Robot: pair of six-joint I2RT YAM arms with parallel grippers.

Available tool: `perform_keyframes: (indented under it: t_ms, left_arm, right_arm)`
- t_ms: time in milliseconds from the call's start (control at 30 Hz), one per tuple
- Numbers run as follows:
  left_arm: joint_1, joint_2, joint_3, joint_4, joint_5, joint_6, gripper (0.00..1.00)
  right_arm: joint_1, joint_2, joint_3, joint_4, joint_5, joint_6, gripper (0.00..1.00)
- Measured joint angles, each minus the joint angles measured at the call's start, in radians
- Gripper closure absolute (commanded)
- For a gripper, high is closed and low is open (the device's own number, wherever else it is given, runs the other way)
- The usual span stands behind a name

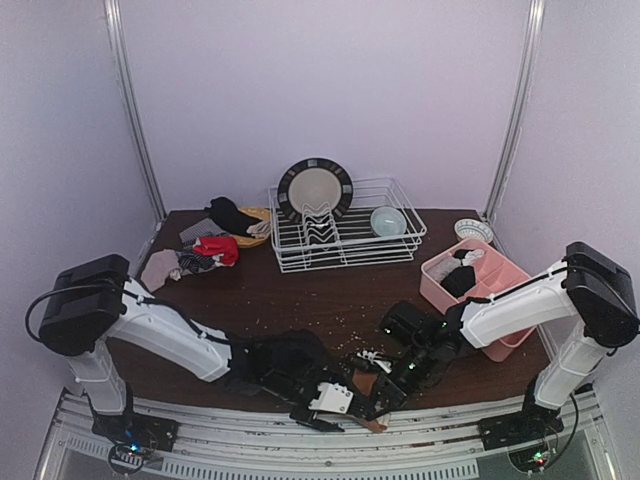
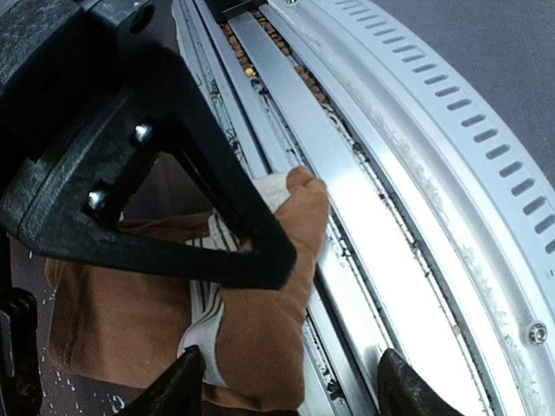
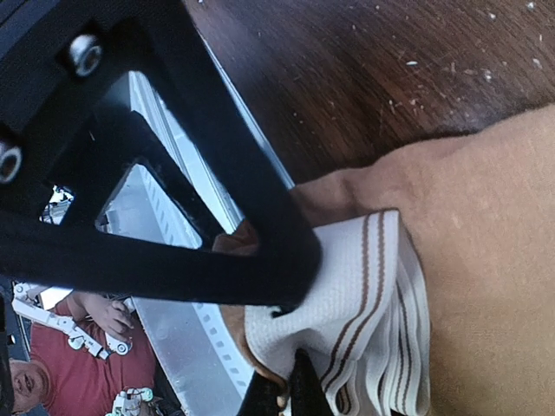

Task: Roll the underwear
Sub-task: Roll the underwear at the center of the board.

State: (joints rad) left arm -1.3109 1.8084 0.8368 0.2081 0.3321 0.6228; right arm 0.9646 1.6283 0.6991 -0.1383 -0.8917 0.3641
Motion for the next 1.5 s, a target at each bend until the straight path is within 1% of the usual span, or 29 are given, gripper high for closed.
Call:
perform_keyframes:
  t_ms: [133, 200, 233, 300, 367, 433, 467, 533, 567, 633, 700, 767, 900, 1033, 1167, 1267, 1367, 1500]
  left_arm:
    - [0.0, 0.021, 0.023, -0.001, -0.003, 0.012, 0.39]
    - [0.0, 0.033, 0.034, -0.001, -0.004, 0.016, 0.46]
    - [0.0, 0.039, 0.039, -0.001, -0.005, 0.018, 0.54]
    - [0.0, 0.047, 0.045, 0.0, -0.011, 0.02, 0.73]
    - [0.002, 0.055, 0.053, -0.002, -0.023, 0.026, 0.87]
    - [0.004, 0.06, 0.061, -0.002, -0.029, 0.029, 0.97]
    - [0.004, 0.061, 0.061, -0.002, -0.03, 0.031, 1.0]
    - [0.004, 0.062, 0.061, -0.002, -0.03, 0.03, 1.0]
    - [0.004, 0.062, 0.061, -0.002, -0.03, 0.027, 1.0]
    - [0.007, 0.062, 0.061, -0.001, -0.024, 0.016, 1.0]
    - [0.018, 0.064, 0.061, 0.001, -0.004, -0.002, 1.0]
    - [0.031, 0.066, 0.061, 0.0, 0.027, -0.027, 1.0]
    - [0.066, 0.066, 0.061, -0.018, 0.115, -0.102, 1.0]
    - [0.099, 0.072, 0.075, -0.063, 0.201, -0.185, 1.0]
    - [0.128, 0.113, 0.15, -0.153, 0.286, -0.257, 1.0]
    - [0.156, 0.158, 0.222, -0.237, 0.38, -0.306, 1.0]
    - [0.185, 0.201, 0.271, -0.297, 0.488, -0.354, 1.0]
    - [0.22, 0.245, 0.319, -0.352, 0.585, -0.416, 1.0]
  right_arm:
    - [0.0, 0.001, 0.0, 0.0, 0.0, 0.0, 1.0]
    - [0.0, 0.001, 0.0, 0.0, 0.0, 0.0, 1.0]
    - [0.0, 0.001, 0.0, 0.0, 0.0, 0.0, 1.0]
    - [0.0, 0.001, 0.0, -0.001, 0.0, 0.0, 1.0]
    - [0.0, 0.001, 0.0, -0.006, -0.003, -0.001, 1.0]
    - [0.0, 0.001, -0.001, -0.008, -0.004, 0.0, 1.0]
    - [0.0, 0.001, -0.001, -0.009, -0.004, 0.0, 1.0]
    - [0.0, 0.001, -0.002, -0.009, -0.004, 0.002, 0.98]
    - [0.0, 0.0, -0.003, -0.007, -0.004, 0.003, 0.91]
    - [0.0, -0.005, -0.007, -0.001, -0.003, 0.014, 0.73]
    - [0.0, -0.024, -0.018, 0.008, 0.0, 0.027, 0.64]
    - [0.0, -0.067, -0.034, 0.022, 0.025, 0.036, 0.58]
    - [0.0, -0.188, -0.082, 0.045, 0.122, 0.069, 0.57]
    - [0.0, -0.34, -0.148, 0.062, 0.29, 0.093, 0.57]
    - [0.011, -0.495, -0.204, 0.069, 0.469, 0.11, 0.56]
    - [0.029, -0.623, -0.253, 0.081, 0.606, 0.114, 0.57]
    - [0.037, -0.714, -0.276, 0.073, 0.681, 0.098, 0.57]
    - [0.064, -0.732, -0.259, 0.036, 0.72, 0.052, 0.55]
